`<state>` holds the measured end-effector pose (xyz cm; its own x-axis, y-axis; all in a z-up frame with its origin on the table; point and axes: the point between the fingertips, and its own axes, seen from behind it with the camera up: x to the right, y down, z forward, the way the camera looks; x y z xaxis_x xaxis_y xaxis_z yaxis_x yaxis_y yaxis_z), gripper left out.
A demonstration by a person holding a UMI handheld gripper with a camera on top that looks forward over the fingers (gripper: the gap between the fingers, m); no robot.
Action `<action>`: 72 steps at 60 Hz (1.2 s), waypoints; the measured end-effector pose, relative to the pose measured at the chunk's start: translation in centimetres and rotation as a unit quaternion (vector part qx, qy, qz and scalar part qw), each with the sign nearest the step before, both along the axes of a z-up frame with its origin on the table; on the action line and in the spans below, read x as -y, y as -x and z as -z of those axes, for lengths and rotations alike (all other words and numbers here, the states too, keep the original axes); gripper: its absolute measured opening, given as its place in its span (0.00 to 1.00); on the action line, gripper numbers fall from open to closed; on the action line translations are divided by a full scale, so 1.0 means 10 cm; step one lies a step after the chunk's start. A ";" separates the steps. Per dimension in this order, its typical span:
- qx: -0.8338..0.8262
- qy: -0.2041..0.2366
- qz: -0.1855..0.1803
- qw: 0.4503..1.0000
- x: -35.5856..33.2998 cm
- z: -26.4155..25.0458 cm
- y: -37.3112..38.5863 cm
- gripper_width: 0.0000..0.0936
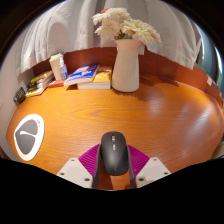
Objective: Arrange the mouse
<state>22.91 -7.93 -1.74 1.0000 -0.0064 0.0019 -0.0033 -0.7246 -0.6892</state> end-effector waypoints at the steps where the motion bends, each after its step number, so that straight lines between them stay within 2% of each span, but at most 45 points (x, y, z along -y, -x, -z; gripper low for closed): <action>1: 0.001 0.000 -0.001 1.000 0.00 0.01 0.00 0.44; 10: -0.010 0.012 0.002 1.000 0.00 0.01 0.00 0.32; 14: -0.016 0.025 0.003 1.000 0.00 0.00 -0.01 0.32; 21: -0.032 0.036 0.029 0.998 -0.03 -0.15 -0.04 0.32; 28: -0.009 -0.008 0.051 0.999 -0.19 -0.78 -0.11 0.32; 35: -0.014 -0.070 0.062 0.996 -0.43 -1.57 0.14 0.32; 43: -0.009 -0.134 0.046 0.990 -0.65 -2.45 0.73 0.32; 50: -0.015 -0.169 0.015 0.985 -0.73 -2.82 1.52 0.32; 53: -0.012 -0.169 0.003 0.986 -0.72 -2.76 1.86 0.32; 59: -0.025 -0.137 -0.017 0.990 -0.70 -2.33 2.56 0.32; 72: -0.024 -0.016 -0.029 0.999 -0.40 -0.79 3.36 0.32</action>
